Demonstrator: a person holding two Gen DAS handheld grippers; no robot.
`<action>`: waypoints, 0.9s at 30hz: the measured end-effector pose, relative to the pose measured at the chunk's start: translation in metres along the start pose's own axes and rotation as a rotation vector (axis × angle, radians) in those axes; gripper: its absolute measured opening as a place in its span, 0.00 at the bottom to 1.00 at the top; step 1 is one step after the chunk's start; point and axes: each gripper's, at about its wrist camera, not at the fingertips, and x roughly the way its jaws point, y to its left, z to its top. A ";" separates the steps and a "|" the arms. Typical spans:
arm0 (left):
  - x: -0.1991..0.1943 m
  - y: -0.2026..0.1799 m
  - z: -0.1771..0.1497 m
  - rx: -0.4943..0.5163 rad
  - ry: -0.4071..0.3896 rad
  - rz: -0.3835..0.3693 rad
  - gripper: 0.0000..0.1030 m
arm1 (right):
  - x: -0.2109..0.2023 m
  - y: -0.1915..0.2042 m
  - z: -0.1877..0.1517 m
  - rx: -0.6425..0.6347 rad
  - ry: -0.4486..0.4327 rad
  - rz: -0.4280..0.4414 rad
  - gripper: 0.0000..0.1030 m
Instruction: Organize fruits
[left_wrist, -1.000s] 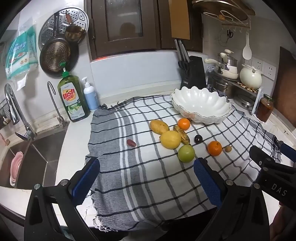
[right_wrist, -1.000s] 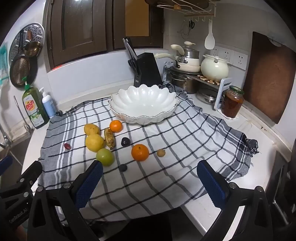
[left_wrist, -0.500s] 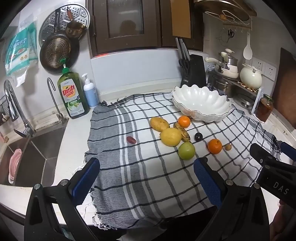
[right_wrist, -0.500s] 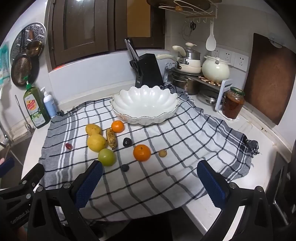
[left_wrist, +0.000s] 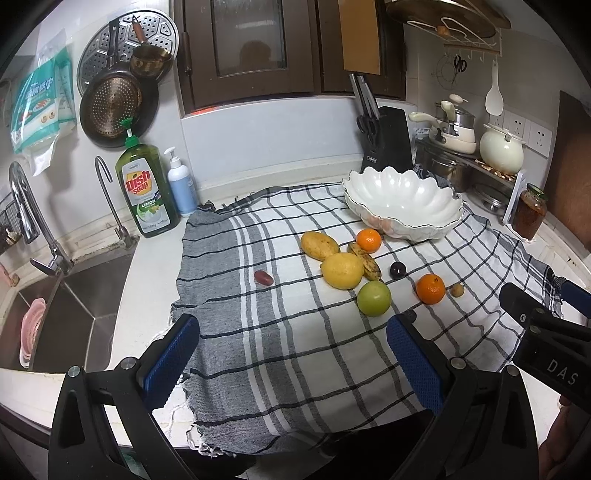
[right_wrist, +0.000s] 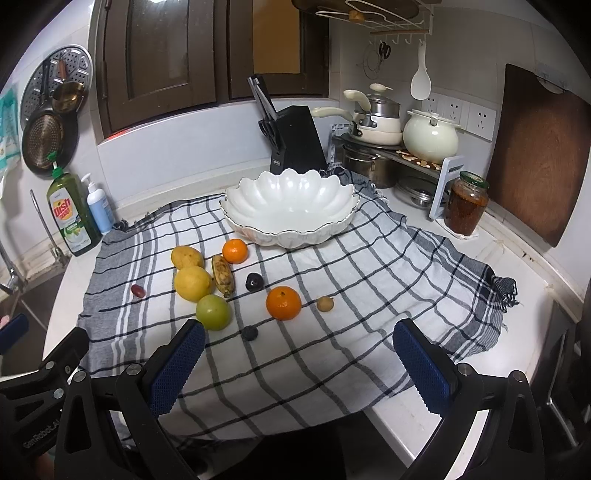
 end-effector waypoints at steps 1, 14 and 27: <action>0.000 0.000 0.000 0.000 0.000 0.000 1.00 | 0.000 0.000 0.000 0.000 0.001 0.000 1.00; 0.002 -0.001 -0.001 0.007 0.008 -0.001 1.00 | 0.003 -0.002 0.000 0.002 0.000 0.000 1.00; 0.002 0.000 -0.001 0.007 0.007 0.000 1.00 | 0.003 -0.001 0.000 0.003 0.002 0.002 1.00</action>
